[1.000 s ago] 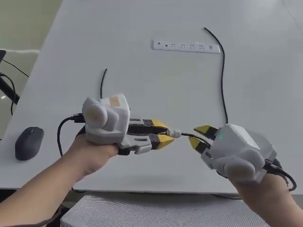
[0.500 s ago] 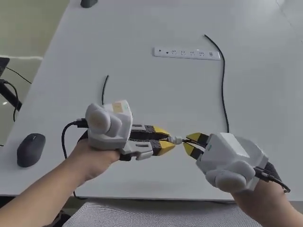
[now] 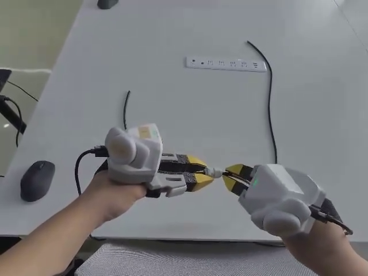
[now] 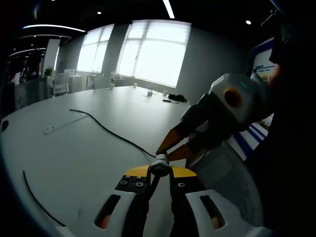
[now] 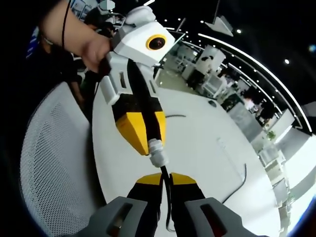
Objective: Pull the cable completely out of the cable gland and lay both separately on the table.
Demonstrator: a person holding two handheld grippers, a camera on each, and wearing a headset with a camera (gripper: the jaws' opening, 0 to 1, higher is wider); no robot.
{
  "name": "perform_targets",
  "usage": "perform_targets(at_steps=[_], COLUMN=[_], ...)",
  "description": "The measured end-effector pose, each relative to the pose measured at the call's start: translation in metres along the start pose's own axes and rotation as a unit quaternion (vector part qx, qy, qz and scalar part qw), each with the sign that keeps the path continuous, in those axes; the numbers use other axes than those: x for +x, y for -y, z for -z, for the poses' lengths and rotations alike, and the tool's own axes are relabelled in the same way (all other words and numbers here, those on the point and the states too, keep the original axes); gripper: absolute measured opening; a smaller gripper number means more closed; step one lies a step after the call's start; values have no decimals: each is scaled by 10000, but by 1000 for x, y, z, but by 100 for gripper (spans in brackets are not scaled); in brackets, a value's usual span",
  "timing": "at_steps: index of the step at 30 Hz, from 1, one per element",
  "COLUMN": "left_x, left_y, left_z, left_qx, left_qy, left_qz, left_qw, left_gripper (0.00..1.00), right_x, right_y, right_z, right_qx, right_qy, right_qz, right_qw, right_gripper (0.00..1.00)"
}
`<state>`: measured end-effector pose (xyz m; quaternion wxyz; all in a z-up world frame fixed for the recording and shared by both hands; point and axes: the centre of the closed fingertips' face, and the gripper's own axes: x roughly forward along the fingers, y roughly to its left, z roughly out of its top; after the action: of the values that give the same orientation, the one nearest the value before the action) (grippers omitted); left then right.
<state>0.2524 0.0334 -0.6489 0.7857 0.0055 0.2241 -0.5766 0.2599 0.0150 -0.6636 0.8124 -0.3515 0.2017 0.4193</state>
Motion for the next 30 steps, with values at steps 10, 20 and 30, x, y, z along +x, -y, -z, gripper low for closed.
perform_targets(at_steps=[10,20,30], left_x=[1,-2,-3], left_y=[1,0,-3], left_z=[0,0,-3], left_qx=[-7,-13,23], left_qy=[-19,26,137], left_qz=[-44,-113,-214], left_qw=[10000,9999,9997], left_gripper=[15,15,15], right_x=[-1,4,7], right_y=[7,13,18], right_z=[16,45,73], right_qx=[569,1529,2741], right_qy=[-97,-218,-479], right_qz=[40,143,358], right_qw=[9983,9879,9598], right_gripper=[0,0,0])
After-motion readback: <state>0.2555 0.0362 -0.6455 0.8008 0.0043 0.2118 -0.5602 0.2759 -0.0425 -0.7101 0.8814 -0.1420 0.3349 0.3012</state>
